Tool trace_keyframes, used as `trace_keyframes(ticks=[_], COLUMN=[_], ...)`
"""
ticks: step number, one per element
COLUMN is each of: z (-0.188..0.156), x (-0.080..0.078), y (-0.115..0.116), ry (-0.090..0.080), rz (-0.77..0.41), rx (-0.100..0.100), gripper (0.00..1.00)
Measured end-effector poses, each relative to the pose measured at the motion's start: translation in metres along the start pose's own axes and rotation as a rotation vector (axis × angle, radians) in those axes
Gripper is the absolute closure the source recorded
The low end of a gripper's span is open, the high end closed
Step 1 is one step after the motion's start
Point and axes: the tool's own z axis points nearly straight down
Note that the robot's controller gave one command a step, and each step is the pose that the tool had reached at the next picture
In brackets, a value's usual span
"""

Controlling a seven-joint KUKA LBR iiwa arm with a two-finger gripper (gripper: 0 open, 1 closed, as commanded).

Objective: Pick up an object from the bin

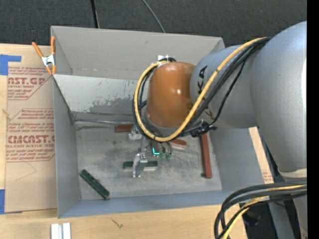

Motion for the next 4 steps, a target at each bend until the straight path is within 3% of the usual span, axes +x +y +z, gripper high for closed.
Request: trace_keyframes(ticks=[1,2,3,4], z=[-0.004,0.059,0.059,-0.096], x=[-0.002,0.003,0.003,0.002], y=[0.0,-0.042,-0.042,-0.036], ry=[-0.007,-0.013,-0.013,-0.013], rz=[0.001,-0.198,-0.199,-0.21], rx=[-0.001,-0.001,-0.001,0.0], gripper=[0.0,1.0,1.0,1.0])
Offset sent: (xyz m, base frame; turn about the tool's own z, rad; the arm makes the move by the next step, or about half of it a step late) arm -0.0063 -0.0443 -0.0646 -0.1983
